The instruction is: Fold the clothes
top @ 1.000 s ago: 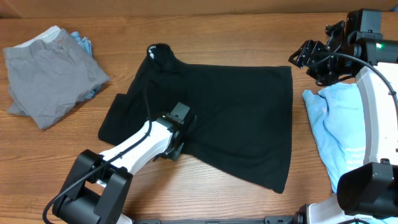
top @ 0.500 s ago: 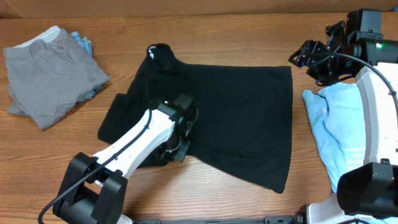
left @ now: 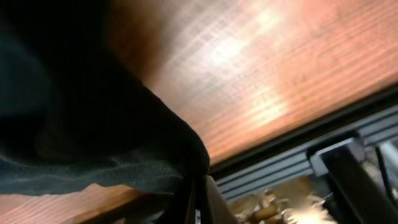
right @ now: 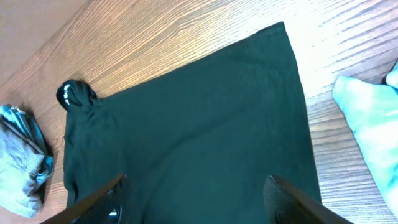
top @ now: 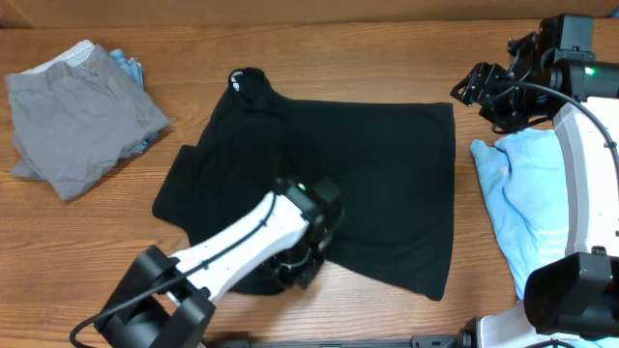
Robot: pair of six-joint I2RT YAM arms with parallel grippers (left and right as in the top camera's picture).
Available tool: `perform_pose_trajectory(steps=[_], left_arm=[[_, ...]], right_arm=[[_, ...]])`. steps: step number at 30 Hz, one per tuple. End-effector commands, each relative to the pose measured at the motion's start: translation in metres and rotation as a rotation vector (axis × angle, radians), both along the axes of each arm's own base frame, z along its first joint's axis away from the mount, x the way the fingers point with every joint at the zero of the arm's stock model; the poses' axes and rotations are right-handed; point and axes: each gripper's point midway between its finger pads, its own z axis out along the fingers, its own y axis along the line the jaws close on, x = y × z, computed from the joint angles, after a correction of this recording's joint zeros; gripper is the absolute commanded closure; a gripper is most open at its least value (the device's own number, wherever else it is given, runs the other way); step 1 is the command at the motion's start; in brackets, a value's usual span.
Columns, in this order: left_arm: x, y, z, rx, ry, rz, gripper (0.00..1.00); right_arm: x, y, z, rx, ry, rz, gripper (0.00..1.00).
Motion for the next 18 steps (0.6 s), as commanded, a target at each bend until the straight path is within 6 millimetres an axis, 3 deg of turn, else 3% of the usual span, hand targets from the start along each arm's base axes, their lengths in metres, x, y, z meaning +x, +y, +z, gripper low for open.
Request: perform_pose_trajectory(steps=[1,7,13,18], left_arm=[[-0.007,-0.004,0.003,0.019,0.007,0.002,0.96],[-0.017,0.008,0.008,0.091,0.034,0.018,0.96],[-0.01,0.031,0.011,0.218,-0.015,0.05,0.96],[-0.009,0.031,0.01,0.219,-0.021,0.049,0.96]], right_arm=[[0.002,-0.001,0.006,-0.012,-0.023,0.003,0.29],[0.001,-0.007,0.004,-0.045,-0.017,-0.015,0.25],[-0.008,-0.039,-0.005,-0.065,0.065,-0.197,0.24],[-0.028,-0.062,-0.028,-0.053,0.16,-0.258,0.31]])
